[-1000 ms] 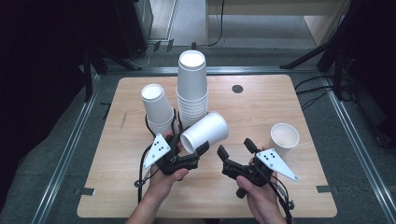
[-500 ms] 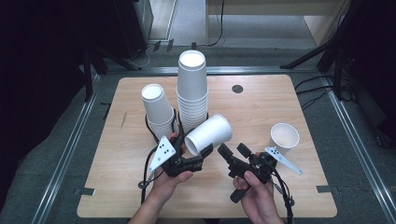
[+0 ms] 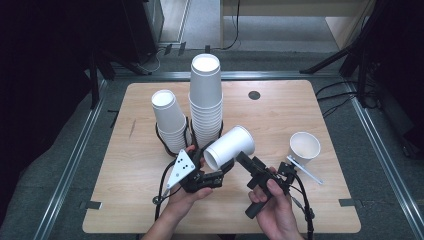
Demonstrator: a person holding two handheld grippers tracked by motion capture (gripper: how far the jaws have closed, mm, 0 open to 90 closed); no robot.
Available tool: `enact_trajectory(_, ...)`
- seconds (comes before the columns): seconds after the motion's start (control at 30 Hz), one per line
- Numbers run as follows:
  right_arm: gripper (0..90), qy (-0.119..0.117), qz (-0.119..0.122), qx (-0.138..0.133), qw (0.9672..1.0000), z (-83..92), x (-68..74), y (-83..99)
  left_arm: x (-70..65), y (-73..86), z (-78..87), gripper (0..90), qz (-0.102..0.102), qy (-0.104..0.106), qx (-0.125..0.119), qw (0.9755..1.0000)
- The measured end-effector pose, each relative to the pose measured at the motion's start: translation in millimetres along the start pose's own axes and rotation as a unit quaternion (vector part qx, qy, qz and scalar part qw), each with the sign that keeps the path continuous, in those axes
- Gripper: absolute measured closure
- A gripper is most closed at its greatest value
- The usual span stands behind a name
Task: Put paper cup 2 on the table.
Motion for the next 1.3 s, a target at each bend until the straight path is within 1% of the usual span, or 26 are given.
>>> enact_trajectory(0.1,0.0,-0.001,-0.015,-0.001,0.9999,0.0,-1.6,-0.5,-3.1,2.0,-1.0,22.1,-0.002,0.005,0.001,1.0)
enact_trajectory(0.17,0.0,-0.001,-0.032,0.0,0.9995,-0.1,-3.3,-0.9,-5.4,2.7,-1.6,22.1,-0.003,0.007,-0.001,1.0)
enact_trajectory(0.33,0.0,0.002,-0.058,0.0,0.9983,-1.3,-10.3,-0.9,-10.4,5.0,-3.1,22.1,-0.009,0.01,0.001,0.9999)
enact_trajectory(0.47,0.0,-0.001,-0.068,-0.007,0.9976,-1.2,-14.7,-2.9,-13.6,7.0,-4.1,22.0,-0.012,0.012,0.001,0.9999)
enact_trajectory(0.6,0.0,0.0,-0.082,-0.003,0.9967,-2.1,-18.3,-3.6,-16.7,8.4,-5.0,22.0,-0.013,0.015,0.002,0.9998)
enact_trajectory(0.7,0.0,-0.003,-0.097,-0.005,0.9953,-2.4,-21.4,-5.4,-19.3,9.6,-5.7,22.0,-0.018,0.013,0.002,0.9997)
enact_trajectory(0.83,0.0,-0.007,-0.107,-0.008,0.9942,-2.7,-25.3,-7.1,-20.4,11.2,-6.4,22.1,-0.016,0.014,0.004,0.9998)
enact_trajectory(0.87,0.0,-0.009,-0.114,-0.006,0.9934,-2.8,-26.1,-7.1,-20.6,11.6,-6.6,22.1,-0.017,0.014,0.004,0.9998)
enact_trajectory(1.0,0.0,-0.01,-0.127,-0.008,0.9918,-4.2,-28.7,-7.3,-21.8,13.6,-7.2,22.0,-0.015,0.014,0.004,0.9998)
enact_trajectory(1.07,0.0,-0.015,-0.138,-0.009,0.9902,-4.8,-29.6,-7.4,-22.9,14.5,-7.6,22.1,-0.017,0.013,0.005,0.9998)
enact_trajectory(1.2,0.0,-0.017,-0.148,-0.006,0.9889,-4.9,-31.4,-7.4,-24.3,15.7,-7.9,22.1,-0.019,0.015,0.005,0.9997)
enact_trajectory(1.3,0.0,-0.021,-0.155,-0.012,0.9876,-6.0,-31.8,-7.5,-27.5,17.1,-8.5,22.0,-0.02,0.02,0.006,0.9996)
Point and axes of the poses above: each handheld gripper's, and its own axes: z roughly backward along the jaws, y roughly out of its underside, x roughly to its left, the point moved 2 cm from there along -z, roughly forward along the jaws, and after that the axes turned 3 degrees about -y, right-handed, at the moved point
